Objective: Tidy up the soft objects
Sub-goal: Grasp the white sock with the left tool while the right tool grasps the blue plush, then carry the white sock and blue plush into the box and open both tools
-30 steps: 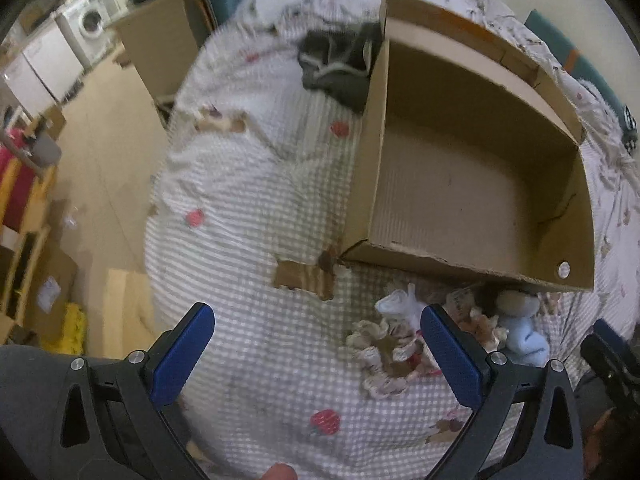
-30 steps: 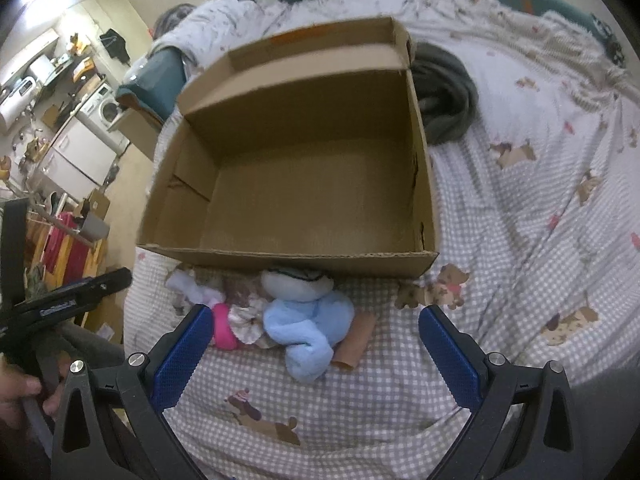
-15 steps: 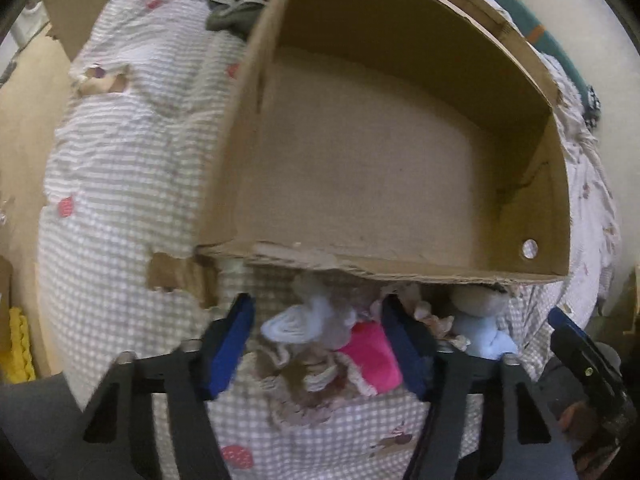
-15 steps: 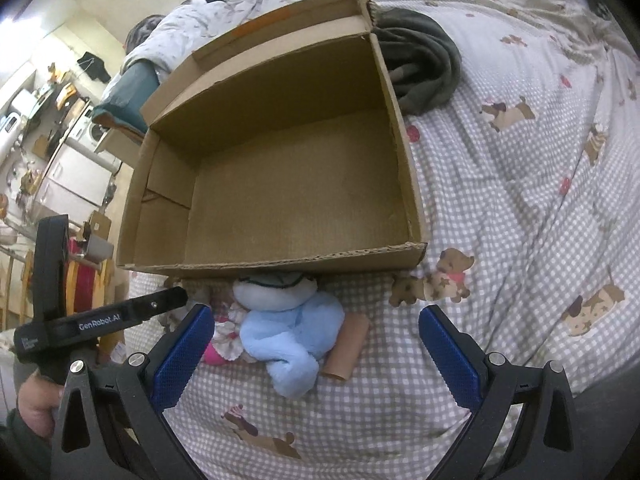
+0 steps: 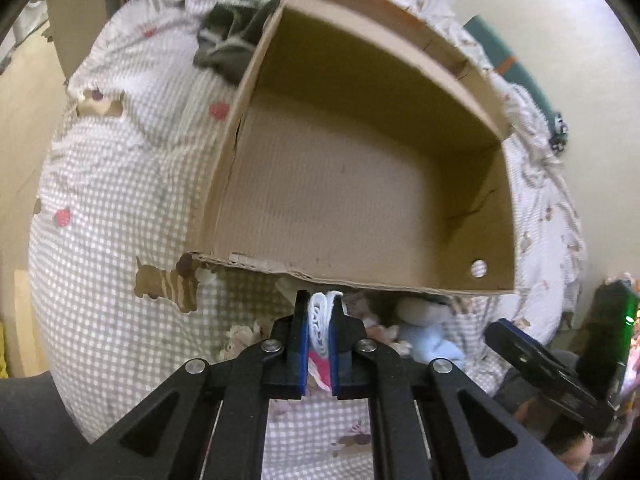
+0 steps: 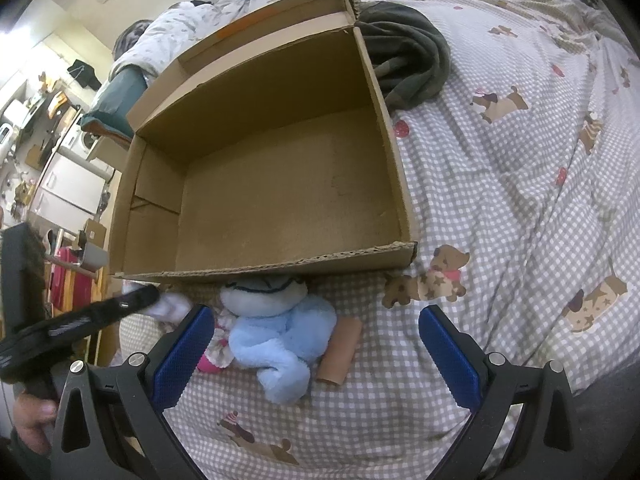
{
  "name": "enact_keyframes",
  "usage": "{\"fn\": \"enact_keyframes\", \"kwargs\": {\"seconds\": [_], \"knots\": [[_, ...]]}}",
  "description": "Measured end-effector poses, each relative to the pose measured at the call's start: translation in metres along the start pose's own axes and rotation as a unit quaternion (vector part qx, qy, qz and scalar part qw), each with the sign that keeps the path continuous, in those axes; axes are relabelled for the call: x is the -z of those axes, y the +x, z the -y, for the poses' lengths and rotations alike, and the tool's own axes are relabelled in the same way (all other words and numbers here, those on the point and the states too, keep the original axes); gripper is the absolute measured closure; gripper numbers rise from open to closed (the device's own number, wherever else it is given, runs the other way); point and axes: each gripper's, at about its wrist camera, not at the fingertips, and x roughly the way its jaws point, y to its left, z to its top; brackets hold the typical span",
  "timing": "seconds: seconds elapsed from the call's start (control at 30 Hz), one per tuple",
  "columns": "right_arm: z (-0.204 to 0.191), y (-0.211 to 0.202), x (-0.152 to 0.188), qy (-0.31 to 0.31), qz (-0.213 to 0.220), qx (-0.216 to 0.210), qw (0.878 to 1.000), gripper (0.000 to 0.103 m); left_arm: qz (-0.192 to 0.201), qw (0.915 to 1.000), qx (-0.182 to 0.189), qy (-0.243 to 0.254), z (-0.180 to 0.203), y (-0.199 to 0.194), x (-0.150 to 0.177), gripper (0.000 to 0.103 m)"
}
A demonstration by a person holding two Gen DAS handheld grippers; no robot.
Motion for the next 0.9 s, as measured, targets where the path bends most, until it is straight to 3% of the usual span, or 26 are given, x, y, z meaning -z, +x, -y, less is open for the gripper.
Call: {"fn": "enact_keyframes", "kwargs": {"seconds": [0.13, 0.27, 0.37, 0.57, 0.63, 0.7, 0.8, 0.9], "knots": [[0.004, -0.001, 0.000, 0.005, -0.002, -0.012, 1.000, 0.000, 0.029, 0.9985, -0.038, 0.026, 0.005, -0.026, 0.012, 0.096], [0.005, 0.001, 0.001, 0.004, -0.019, -0.054, 0.998, 0.000, 0.041, 0.9973, -0.053, 0.031, 0.001, -0.034, 0.021, 0.096], [-0.001, 0.007, 0.005, -0.008, -0.042, -0.077, 0.996, 0.017, 0.040, 0.9971, -0.059, 0.024, -0.013, -0.040, 0.029, 0.096], [-0.018, 0.026, 0.016, -0.049, -0.076, -0.047, 0.995, 0.026, 0.037, 0.9966, -0.072, 0.017, -0.018, -0.029, 0.035, 0.096], [-0.025, 0.032, 0.019, -0.064, -0.088, -0.041, 0.993, 0.042, 0.038, 0.9961, -0.077, 0.018, -0.019, -0.028, 0.036, 0.096], [-0.031, 0.036, 0.022, -0.073, -0.094, -0.035, 0.992, 0.064, 0.039, 0.9956, -0.083, 0.018, -0.019, -0.026, 0.037, 0.096], [-0.035, 0.031, 0.025, -0.087, -0.077, -0.022, 0.993, 0.083, 0.040, 0.9948, -0.091, 0.019, -0.021, -0.026, 0.039, 0.096], [-0.043, 0.018, 0.026, -0.100, -0.056, -0.018, 0.993, 0.087, 0.047, 0.9944, -0.093, 0.015, -0.024, -0.031, 0.041, 0.096]]}}
